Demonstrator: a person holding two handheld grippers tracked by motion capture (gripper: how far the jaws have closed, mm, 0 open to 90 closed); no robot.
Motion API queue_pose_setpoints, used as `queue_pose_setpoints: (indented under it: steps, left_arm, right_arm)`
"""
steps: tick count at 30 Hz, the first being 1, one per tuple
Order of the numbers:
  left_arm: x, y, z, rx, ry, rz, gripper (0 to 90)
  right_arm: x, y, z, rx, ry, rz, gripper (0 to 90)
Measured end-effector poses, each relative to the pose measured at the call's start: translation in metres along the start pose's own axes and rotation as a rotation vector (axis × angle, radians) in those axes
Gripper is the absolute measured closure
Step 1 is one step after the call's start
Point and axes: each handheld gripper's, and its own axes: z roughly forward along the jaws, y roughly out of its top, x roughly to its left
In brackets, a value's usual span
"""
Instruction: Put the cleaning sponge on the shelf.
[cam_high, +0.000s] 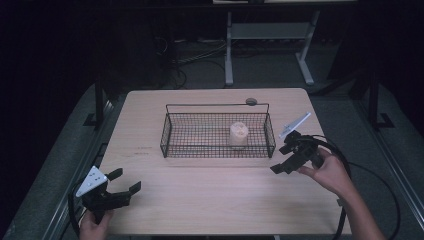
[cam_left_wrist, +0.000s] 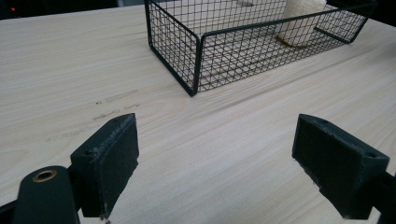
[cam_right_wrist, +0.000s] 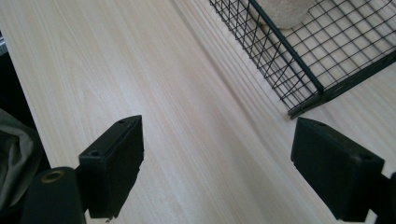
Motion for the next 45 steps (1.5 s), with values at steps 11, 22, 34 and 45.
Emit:
queue_pose_setpoints:
  steps: [11, 22, 34, 45]
  left_arm:
    - [-0.001, 0.000, 0.001, 0.000, -0.003, 0.002, 13.8]
    - [-0.002, 0.000, 0.002, 0.002, -0.002, 0.001, 13.8]
    - [-0.002, 0.001, 0.001, 0.004, -0.005, 0.007, 13.8]
    - [-0.001, 0.001, 0.003, 0.002, -0.007, 0.007, 13.8]
  right_arm:
    - [0.000, -0.017, 0.001, -0.006, 0.003, 0.021, 16.7]
    - [0.001, -0.042, 0.003, -0.012, -0.006, 0.040, 16.7]
    - [0.002, -0.066, 0.005, -0.019, 0.005, 0.079, 16.7]
    - [0.001, -0.091, 0.005, -0.034, 0.000, 0.119, 16.7]
